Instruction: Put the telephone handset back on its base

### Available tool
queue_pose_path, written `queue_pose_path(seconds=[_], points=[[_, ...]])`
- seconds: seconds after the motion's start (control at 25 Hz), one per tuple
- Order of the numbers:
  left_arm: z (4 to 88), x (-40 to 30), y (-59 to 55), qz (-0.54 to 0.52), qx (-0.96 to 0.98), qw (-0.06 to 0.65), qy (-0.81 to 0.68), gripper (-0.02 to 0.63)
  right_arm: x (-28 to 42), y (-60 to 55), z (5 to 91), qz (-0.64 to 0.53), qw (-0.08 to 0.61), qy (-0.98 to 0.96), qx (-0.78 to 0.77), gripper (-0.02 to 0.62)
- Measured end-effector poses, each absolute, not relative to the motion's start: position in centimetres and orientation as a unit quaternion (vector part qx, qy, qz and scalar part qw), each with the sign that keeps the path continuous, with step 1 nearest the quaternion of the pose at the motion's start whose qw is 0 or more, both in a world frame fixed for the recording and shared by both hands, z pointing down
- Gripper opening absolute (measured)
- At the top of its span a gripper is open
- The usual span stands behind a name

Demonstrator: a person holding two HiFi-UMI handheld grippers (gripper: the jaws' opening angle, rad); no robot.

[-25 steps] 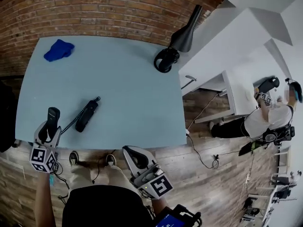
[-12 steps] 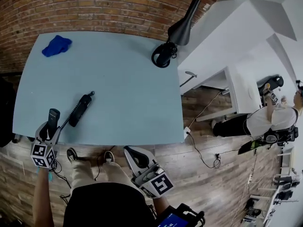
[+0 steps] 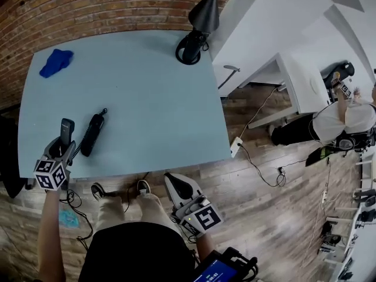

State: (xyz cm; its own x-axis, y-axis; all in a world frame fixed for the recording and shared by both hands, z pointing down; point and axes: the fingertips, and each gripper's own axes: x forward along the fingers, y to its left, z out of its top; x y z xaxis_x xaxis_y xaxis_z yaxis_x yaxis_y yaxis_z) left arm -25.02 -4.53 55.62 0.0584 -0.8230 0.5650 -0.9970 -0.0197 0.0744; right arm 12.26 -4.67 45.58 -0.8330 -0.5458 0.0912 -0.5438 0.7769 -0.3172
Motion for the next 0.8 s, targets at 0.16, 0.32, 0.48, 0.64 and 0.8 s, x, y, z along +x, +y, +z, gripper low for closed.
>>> queue_pose_path(seconds=[0.16,0.32,0.48,0.64,0.8], points=[[56.8,-23.9,-7.2,0.199,0.696,0.251,-0.642,0.276,14.6,-4.9,47.7,-0.184,-0.008,0.929,-0.322,0.019],[58.9,-22.7,-9.0,0.226,0.704,0.264,-0.619,0.275,16.5,-4.3,49.2,-0.205,-0.025,0.915,-0.346,0.020],[61.5,-22.2,-11.1,0.234,0.703,0.283,-0.609,0.276,18.3,-3.6,50.6,-0.213,-0.049,0.905,-0.364,0.020],[64.1,-22.3,-11.5,0.250,0.682,0.300,-0.618,0.276,20.2,-2.6,51.6,-0.219,-0.057,0.894,-0.387,0.020],[65.5,-22.0,-10.8,0.260,0.670,0.312,-0.621,0.276,21.0,-1.9,51.8,-0.220,-0.065,0.889,-0.396,0.020]])
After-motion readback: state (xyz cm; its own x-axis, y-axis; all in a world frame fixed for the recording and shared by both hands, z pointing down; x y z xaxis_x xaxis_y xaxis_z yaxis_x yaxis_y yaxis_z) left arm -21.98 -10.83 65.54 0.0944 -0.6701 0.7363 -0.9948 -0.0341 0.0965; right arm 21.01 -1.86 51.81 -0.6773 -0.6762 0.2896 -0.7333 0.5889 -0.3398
